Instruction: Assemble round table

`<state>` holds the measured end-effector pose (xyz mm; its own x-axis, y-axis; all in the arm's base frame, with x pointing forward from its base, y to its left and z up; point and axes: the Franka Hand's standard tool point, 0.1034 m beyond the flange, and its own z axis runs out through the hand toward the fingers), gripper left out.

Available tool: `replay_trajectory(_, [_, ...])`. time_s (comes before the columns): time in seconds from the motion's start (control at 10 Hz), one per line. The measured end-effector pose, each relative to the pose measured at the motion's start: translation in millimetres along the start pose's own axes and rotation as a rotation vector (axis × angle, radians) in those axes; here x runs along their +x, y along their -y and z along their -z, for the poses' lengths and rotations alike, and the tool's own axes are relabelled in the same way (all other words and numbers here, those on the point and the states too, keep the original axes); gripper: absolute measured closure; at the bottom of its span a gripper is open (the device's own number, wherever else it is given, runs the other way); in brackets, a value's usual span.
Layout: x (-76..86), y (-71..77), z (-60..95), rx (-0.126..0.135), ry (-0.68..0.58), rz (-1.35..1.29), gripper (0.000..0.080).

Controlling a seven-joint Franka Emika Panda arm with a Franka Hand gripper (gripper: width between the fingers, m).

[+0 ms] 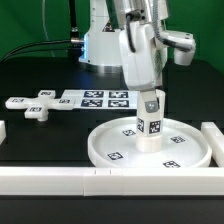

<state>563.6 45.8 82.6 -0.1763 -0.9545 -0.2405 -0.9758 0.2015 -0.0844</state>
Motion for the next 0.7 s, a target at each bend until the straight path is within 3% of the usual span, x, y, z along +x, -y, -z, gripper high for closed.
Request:
replay_trajectory(0.4, [0.8, -0.9, -2.0, -0.002, -0.001, 0.254, 0.0151])
replay_trajectory(0.5, [0.0, -2.8, -2.6, -0.024, -0.002, 0.351, 0.0151])
replay_trajectory(0.6, [-0.6, -2.7, -2.1, -0.064, -0.01, 0.507, 0.0151])
replay_trajectory(0.7, [-0.1, -0.5, -1.5, -0.07, -0.012, 0.622, 0.0151])
